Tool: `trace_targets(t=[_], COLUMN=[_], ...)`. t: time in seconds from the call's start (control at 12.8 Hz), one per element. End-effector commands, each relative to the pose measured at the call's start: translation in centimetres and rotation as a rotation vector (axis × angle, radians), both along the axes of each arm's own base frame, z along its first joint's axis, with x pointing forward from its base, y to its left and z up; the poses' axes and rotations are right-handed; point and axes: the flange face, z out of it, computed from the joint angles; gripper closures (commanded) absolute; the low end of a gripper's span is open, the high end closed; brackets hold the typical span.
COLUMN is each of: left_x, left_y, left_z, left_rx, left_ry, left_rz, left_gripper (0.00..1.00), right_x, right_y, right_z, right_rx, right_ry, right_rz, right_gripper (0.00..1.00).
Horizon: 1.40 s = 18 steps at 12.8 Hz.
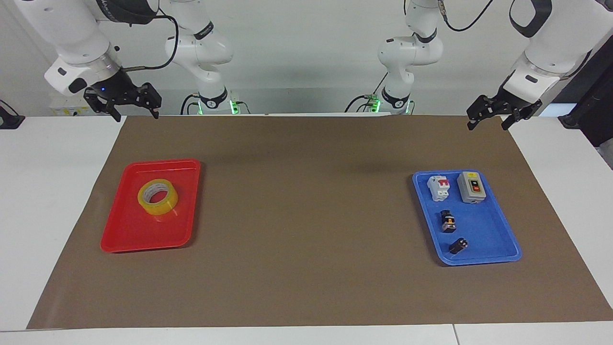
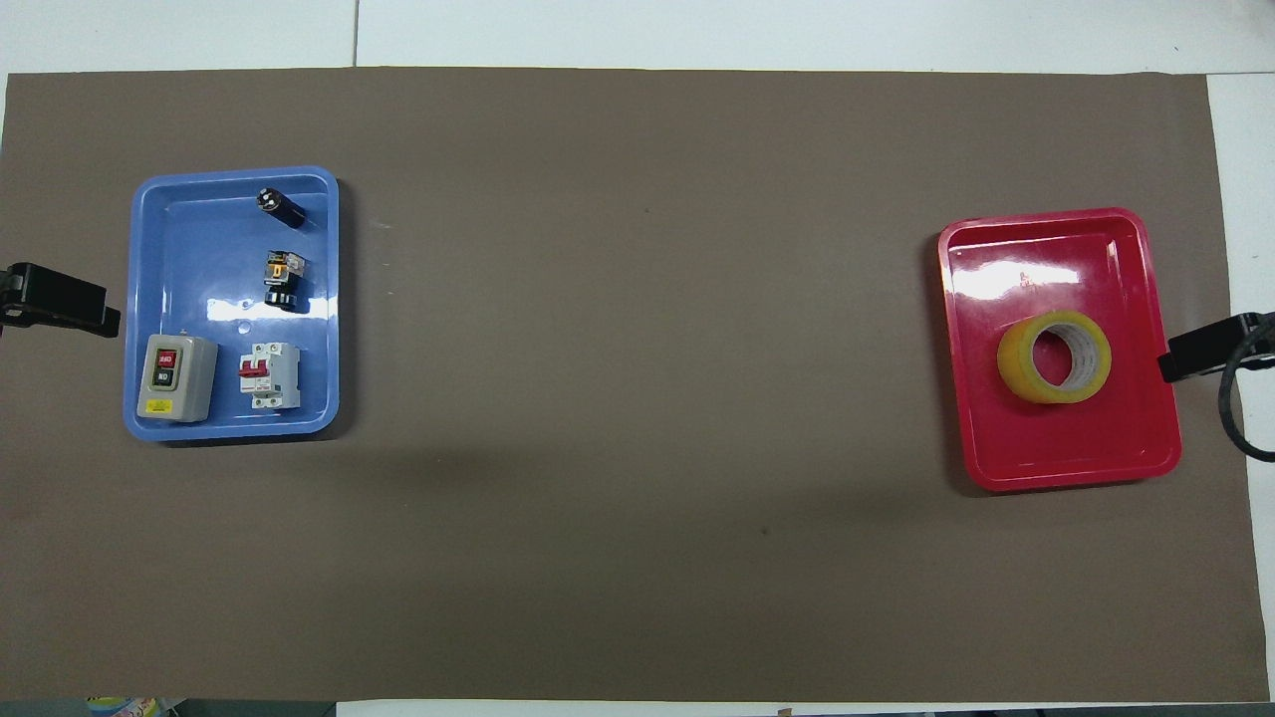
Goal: Place and move tape with both arms
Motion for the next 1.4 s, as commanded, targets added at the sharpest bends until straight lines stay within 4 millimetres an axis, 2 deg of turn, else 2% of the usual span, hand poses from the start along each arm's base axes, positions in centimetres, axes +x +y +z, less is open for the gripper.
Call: trace_targets(t=[0.0,0.08,0.23,0.31,0.47,0.55,0.86,1.01,1.33], left_x=[-0.7,-0.7,-0.7,-0.7,-0.7,-0.7,-0.7,-0.7,-0.7], left_y=[0.4,0.5,0.4,0.4,0.4,0.4,0.4,0.4,0.4], left_z=[0.4,0.4,0.4,0.4,0.4,0.4,0.4,0.4,0.4], left_rx=[0.024,0.026,0.024,0.024,0.026,0.024,0.024,0.024,0.024], left_ry=[-0.002,-0.002,-0.002,-0.002,-0.002,-0.002,-0.002,-0.002,-0.002], left_rz=[-0.005,-0.004,-0.004,-0.005,-0.005,-0.004,-0.005,-0.005,-0.004], left_gripper=[0.0,0.0,0.0,0.0,0.0,0.0,0.0,0.0,0.0], right_x=[1.6,2.3,1.3,1.5,1.4,1.4,1.8,1.6,1.6], right_y=[-0.6,-0.7,0.4,-0.3,-3.1,-3.4,-3.1,-4.0,-4.0], right_z=[0.3,0.8,0.1,0.1,0.1,0.1,1.0,1.1,1.0], right_rx=[-0.012,-0.005,-0.008,-0.006,0.008,0.009,-0.016,-0.008,-0.005], right_ry=[0.033,0.039,0.073,0.062,0.045,0.043,0.021,0.018,0.023], right_rz=[-0.024,-0.013,0.013,0.006,-0.036,-0.044,-0.045,-0.058,-0.057], right_gripper=[0.0,0.0,0.0,0.0,0.0,0.0,0.0,0.0,0.0])
